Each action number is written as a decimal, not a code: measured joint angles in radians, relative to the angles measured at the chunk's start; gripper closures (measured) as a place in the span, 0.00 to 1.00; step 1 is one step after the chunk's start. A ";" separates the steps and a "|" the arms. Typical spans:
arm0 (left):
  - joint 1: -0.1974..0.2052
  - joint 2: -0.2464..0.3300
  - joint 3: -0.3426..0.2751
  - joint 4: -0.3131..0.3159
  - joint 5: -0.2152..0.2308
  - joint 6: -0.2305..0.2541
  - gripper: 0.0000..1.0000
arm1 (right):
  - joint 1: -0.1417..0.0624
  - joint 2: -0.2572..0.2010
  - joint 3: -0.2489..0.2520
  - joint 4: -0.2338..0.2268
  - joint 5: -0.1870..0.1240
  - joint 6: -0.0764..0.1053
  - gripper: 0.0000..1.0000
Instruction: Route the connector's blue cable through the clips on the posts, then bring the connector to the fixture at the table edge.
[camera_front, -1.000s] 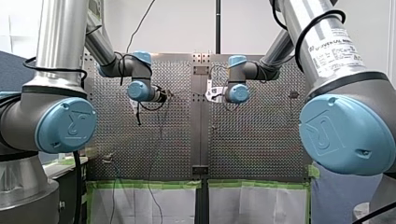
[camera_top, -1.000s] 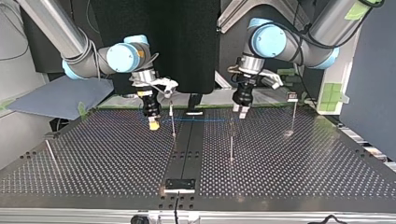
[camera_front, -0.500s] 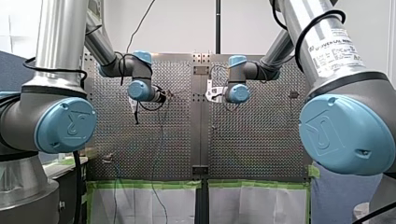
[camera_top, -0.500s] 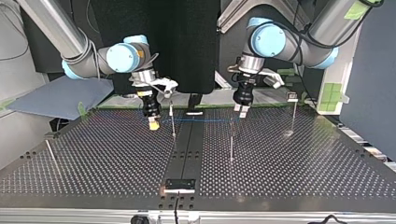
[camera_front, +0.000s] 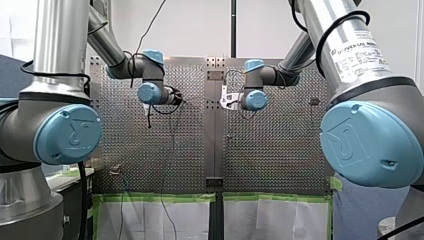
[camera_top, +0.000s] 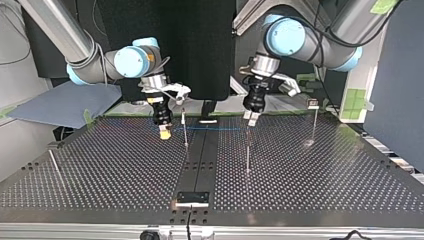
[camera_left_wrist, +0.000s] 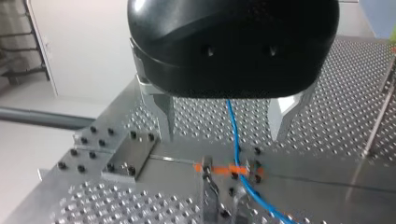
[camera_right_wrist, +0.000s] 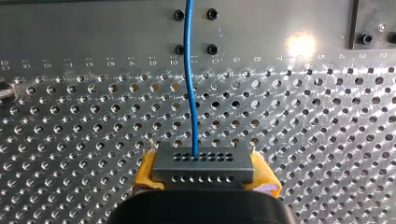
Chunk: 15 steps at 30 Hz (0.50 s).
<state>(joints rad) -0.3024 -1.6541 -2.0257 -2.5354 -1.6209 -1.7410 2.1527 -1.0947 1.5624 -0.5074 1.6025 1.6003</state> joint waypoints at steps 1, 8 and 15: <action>-0.006 0.000 0.003 0.004 -0.005 0.001 0.00 | 0.000 0.000 0.000 -0.001 -0.001 0.000 1.00; -0.059 -0.012 0.048 0.007 -0.055 0.003 0.00 | -0.003 0.000 0.000 0.000 -0.009 0.000 1.00; -0.113 -0.059 0.101 -0.041 -0.108 0.038 0.00 | -0.003 0.000 0.000 0.001 -0.011 0.000 1.00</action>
<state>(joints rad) -0.4158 -1.7127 -1.9246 -2.5761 -1.7291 -1.7030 2.1499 -1.0947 1.5623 -0.5069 1.5913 1.6002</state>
